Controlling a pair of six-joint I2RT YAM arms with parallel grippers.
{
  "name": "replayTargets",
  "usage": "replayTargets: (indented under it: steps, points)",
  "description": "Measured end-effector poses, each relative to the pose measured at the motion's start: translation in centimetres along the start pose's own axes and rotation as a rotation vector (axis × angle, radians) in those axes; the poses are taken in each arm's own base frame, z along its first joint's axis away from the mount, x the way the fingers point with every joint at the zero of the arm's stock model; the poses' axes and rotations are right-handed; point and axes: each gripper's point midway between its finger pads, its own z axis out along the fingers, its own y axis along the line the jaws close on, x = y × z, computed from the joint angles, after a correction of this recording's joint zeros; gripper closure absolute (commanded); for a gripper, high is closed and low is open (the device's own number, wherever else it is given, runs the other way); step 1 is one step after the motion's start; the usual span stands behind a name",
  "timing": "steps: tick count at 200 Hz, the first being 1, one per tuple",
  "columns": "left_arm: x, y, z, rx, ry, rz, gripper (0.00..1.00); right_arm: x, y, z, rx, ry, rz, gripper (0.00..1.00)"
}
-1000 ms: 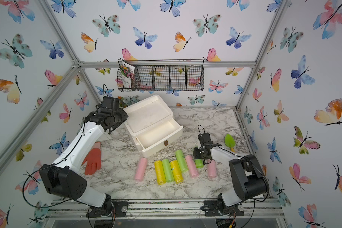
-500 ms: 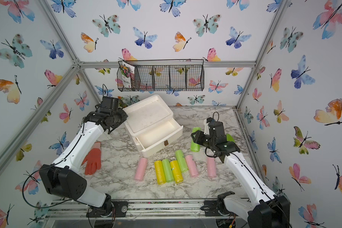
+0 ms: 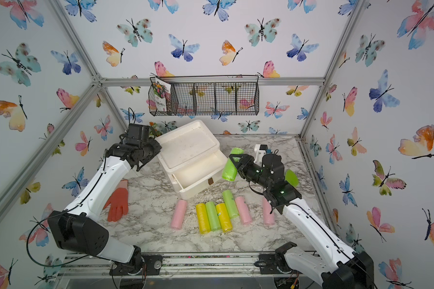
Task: Sort the rolls of trash bags by color and place them into the drawer
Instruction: Place the roll of trash bags in the drawer.
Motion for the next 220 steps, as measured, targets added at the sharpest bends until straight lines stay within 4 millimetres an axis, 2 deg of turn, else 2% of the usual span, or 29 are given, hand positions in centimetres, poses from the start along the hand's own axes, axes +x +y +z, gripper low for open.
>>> replayTargets:
  steps: [36,70,98,150,220]
  points:
    - [0.0,-0.1,0.0,0.003,0.001,-0.004,1.0,2.1,-0.5,3.2,0.011,0.012,0.055,0.64]
    - [0.0,-0.1,0.0,0.005,0.003,-0.01,1.0,2.0,-1.9,5.0,0.049,-0.03,0.118,0.63]
    - [0.0,-0.1,0.0,0.007,0.003,-0.014,1.0,1.4,-2.0,6.0,0.063,-0.076,0.157,0.62]
    - [0.1,-0.1,0.0,0.011,0.008,-0.02,1.0,2.3,0.3,7.7,0.029,-0.086,0.195,0.56]
    - [0.0,-0.2,0.0,0.015,0.012,-0.025,1.0,4.1,-0.1,8.3,0.049,-0.09,0.249,0.5]
